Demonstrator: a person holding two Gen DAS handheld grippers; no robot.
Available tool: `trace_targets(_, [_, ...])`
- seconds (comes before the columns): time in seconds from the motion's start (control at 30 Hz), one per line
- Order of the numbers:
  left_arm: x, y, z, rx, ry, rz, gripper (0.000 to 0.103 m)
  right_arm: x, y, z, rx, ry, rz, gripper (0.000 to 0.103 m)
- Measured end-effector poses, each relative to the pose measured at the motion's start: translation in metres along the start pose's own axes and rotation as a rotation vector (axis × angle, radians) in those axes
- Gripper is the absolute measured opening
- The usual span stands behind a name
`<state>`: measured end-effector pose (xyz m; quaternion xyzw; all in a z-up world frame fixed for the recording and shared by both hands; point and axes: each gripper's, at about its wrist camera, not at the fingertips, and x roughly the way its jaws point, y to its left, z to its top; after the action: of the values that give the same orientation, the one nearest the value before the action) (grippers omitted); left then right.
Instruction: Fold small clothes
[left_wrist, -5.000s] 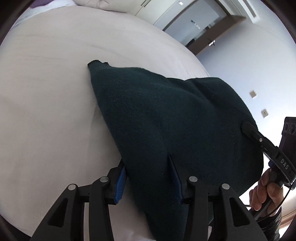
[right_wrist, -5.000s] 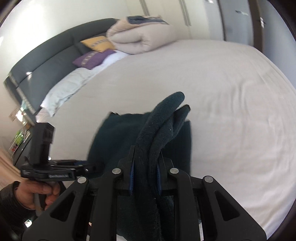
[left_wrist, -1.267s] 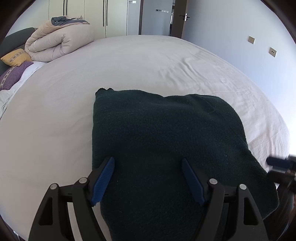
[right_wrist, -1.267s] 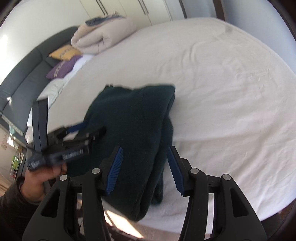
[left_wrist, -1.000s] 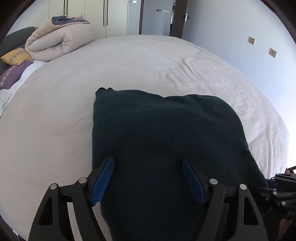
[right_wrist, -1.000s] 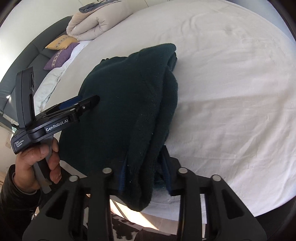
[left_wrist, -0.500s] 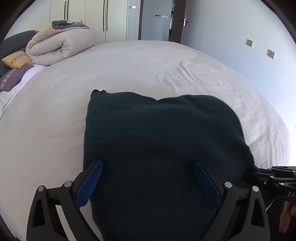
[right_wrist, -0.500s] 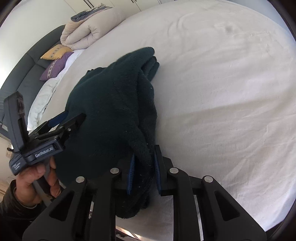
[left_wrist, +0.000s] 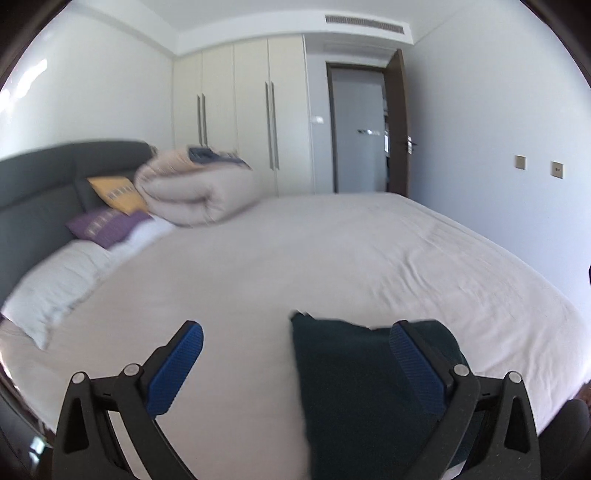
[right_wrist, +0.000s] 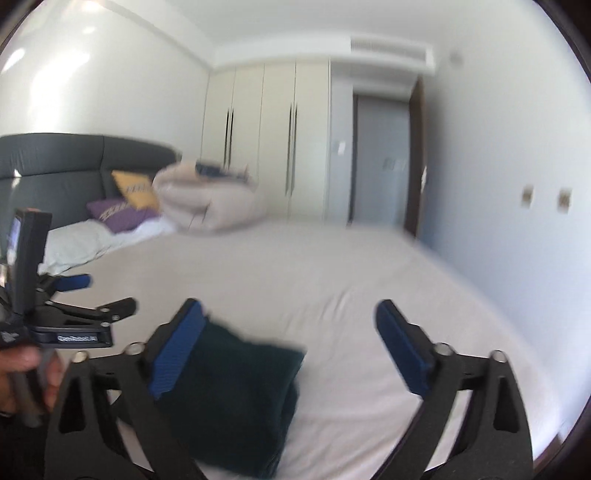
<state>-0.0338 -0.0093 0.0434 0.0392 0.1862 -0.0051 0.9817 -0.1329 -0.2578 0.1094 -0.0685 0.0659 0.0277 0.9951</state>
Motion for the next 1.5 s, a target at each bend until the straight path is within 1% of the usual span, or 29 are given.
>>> trace_targets(0.1, [-0.028,-0.002,0.012,0.049,-0.079,0.039,0.103,-0.008,0.009,0.015,-0.04,0.005,0.017,0.103])
trace_targets(0.13, [-0.034,-0.001,0.014,0.042,-0.086,0.062,0.103,-0.01,0.011,0.019,-0.046,0.008,0.02,0.103])
trace_targets(0.17, [-0.039,0.001,0.015,0.02,-0.065,0.081,0.103,-0.012,0.015,0.023,-0.046,0.014,0.018,0.103])
trace_targets(0.23, [-0.038,0.004,0.02,0.006,0.011,0.075,0.103,-0.011,0.019,0.027,-0.035,0.046,0.031,0.103])
trace_targets(0.27, [-0.034,0.006,0.021,0.007,0.047,0.075,0.103,-0.01,0.019,0.027,-0.02,0.077,0.04,0.103])
trace_targets(0.33, [-0.028,0.007,0.018,0.016,0.09,0.105,0.103,-0.005,0.02,0.024,0.02,0.156,0.055,0.103])
trace_targets(0.37, [-0.024,0.008,0.016,0.015,0.116,0.111,0.103,0.003,0.019,0.02,0.044,0.21,0.052,0.103])
trace_targets(0.43, [-0.018,0.012,0.009,-0.009,0.162,0.094,0.103,0.005,0.017,0.008,0.068,0.276,0.04,0.103])
trace_targets(0.47, [-0.015,0.012,0.005,-0.02,0.181,0.089,0.103,0.011,0.014,-0.001,0.086,0.318,0.044,0.103])
trace_targets(0.5, [-0.011,0.012,0.001,-0.028,0.205,0.086,0.103,0.014,0.012,-0.007,0.101,0.341,0.049,0.103])
trace_targets(0.57, [-0.005,0.01,-0.009,-0.032,0.253,0.065,0.103,0.02,0.007,-0.021,0.137,0.383,0.039,0.103])
trace_targets(0.63, [0.004,0.007,-0.022,-0.045,0.319,0.04,0.103,0.026,0.003,-0.031,0.178,0.429,0.02,0.103])
trace_targets(0.73, [0.01,0.002,-0.04,-0.051,0.383,0.02,0.103,0.035,-0.003,-0.048,0.228,0.484,0.018,0.103])
trace_targets(0.8, [0.014,0.0,-0.048,-0.051,0.411,0.01,0.103,0.043,-0.002,-0.058,0.234,0.511,0.012,0.103])
trace_targets(0.93, [0.018,0.0,-0.054,-0.056,0.434,-0.007,0.103,0.047,0.008,-0.07,0.223,0.56,0.009,0.103])
trace_targets(1.03, [0.021,0.007,-0.056,-0.083,0.455,-0.015,0.103,0.054,0.011,-0.078,0.233,0.592,0.012,0.103])
trace_targets(1.2, [0.023,0.012,-0.057,-0.095,0.45,-0.015,0.103,0.06,0.013,-0.083,0.257,0.624,0.003,0.103])
trace_targets(1.5, [0.025,0.018,-0.058,-0.106,0.452,-0.022,0.103,0.067,0.029,-0.083,0.227,0.636,-0.003,0.103])
